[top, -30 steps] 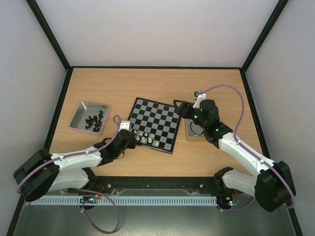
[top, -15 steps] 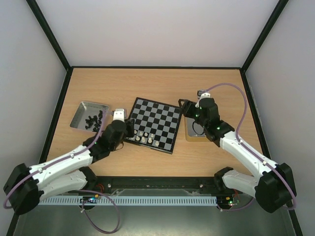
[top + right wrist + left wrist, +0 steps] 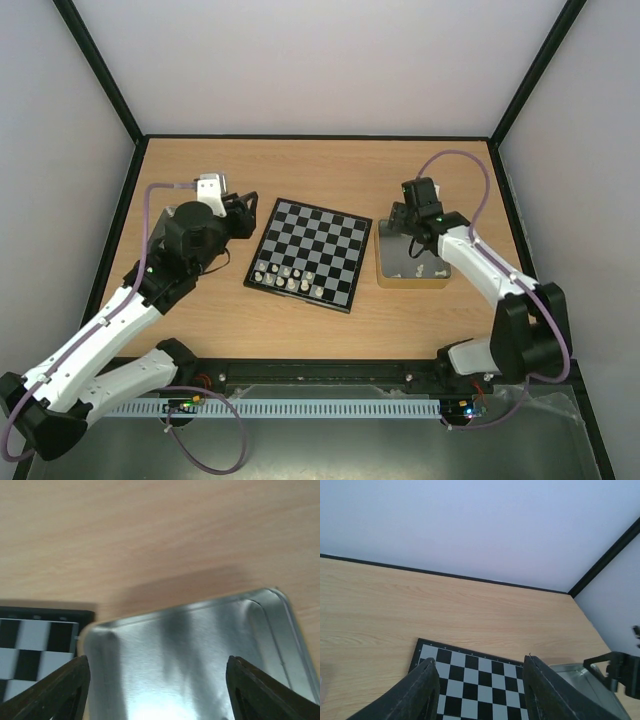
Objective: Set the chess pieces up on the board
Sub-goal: Adjust the storage box at the center of the board, then pick up the chess piece from the storage box.
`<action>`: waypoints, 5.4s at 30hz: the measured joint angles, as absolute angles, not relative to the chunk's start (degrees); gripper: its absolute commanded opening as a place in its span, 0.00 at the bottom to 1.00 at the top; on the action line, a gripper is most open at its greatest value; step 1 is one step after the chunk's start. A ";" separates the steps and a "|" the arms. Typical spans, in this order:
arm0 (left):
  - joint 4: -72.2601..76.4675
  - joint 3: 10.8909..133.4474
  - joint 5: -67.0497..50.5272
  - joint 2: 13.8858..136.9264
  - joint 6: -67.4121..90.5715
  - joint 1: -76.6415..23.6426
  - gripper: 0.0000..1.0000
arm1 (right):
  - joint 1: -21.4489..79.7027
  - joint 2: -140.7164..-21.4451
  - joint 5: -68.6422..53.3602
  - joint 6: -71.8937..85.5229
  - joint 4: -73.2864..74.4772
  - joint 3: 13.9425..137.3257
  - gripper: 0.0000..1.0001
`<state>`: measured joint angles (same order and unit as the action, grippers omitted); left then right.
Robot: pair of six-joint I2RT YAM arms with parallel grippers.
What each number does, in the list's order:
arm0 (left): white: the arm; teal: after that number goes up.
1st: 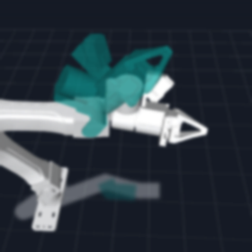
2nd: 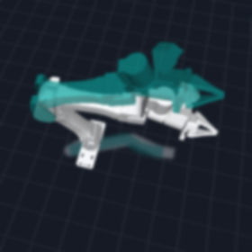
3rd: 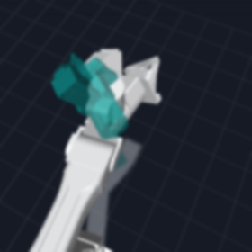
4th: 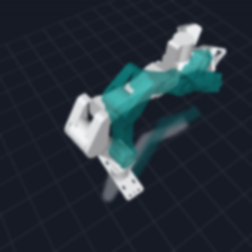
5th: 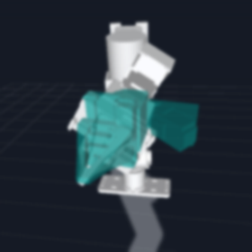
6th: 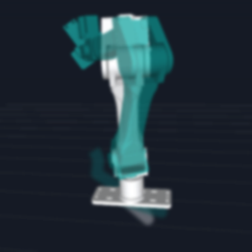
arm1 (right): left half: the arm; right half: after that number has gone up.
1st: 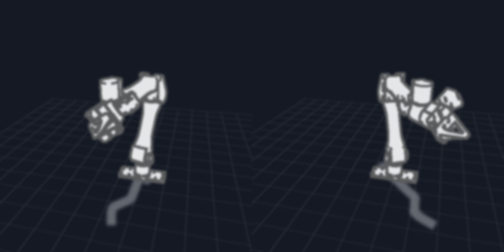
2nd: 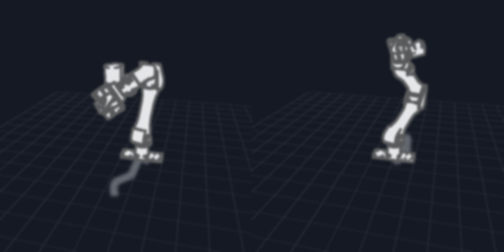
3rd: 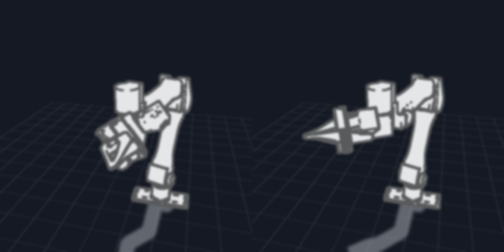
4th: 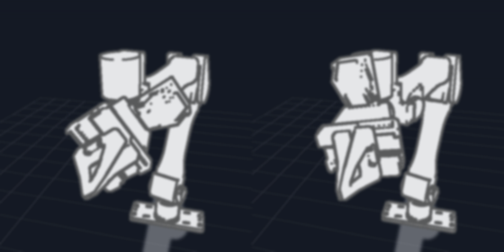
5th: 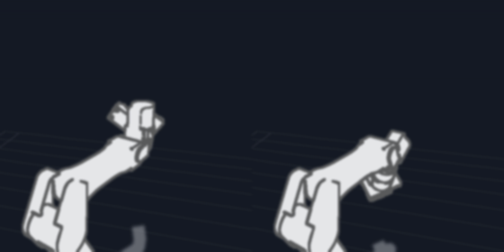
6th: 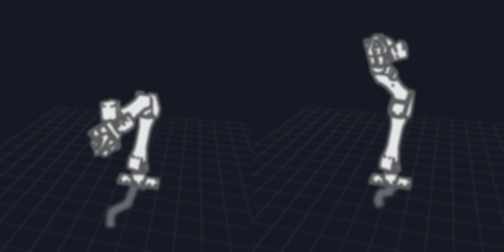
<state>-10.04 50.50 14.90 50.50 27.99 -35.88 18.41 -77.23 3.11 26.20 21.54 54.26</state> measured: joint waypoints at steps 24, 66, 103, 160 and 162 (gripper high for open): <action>-12.36 50.68 7.38 50.72 23.77 -34.54 0.53 | 13.74 -95.44 8.67 -7.27 28.16 64.53 0.87; -10.22 49.10 4.64 53.01 25.15 -33.71 0.54 | 4.75 -105.73 -4.45 -21.61 33.85 71.07 0.39; -9.30 48.40 2.09 54.63 26.15 -33.69 0.54 | 3.33 -101.21 9.85 14.72 32.29 62.89 0.22; -5.58 47.90 4.95 56.90 26.37 -31.79 0.54 | 20.12 -97.30 -6.02 28.03 25.19 55.77 0.28; -5.48 47.90 4.93 57.08 26.39 -31.64 0.54 | 20.25 -98.02 -5.37 27.90 25.02 56.31 0.25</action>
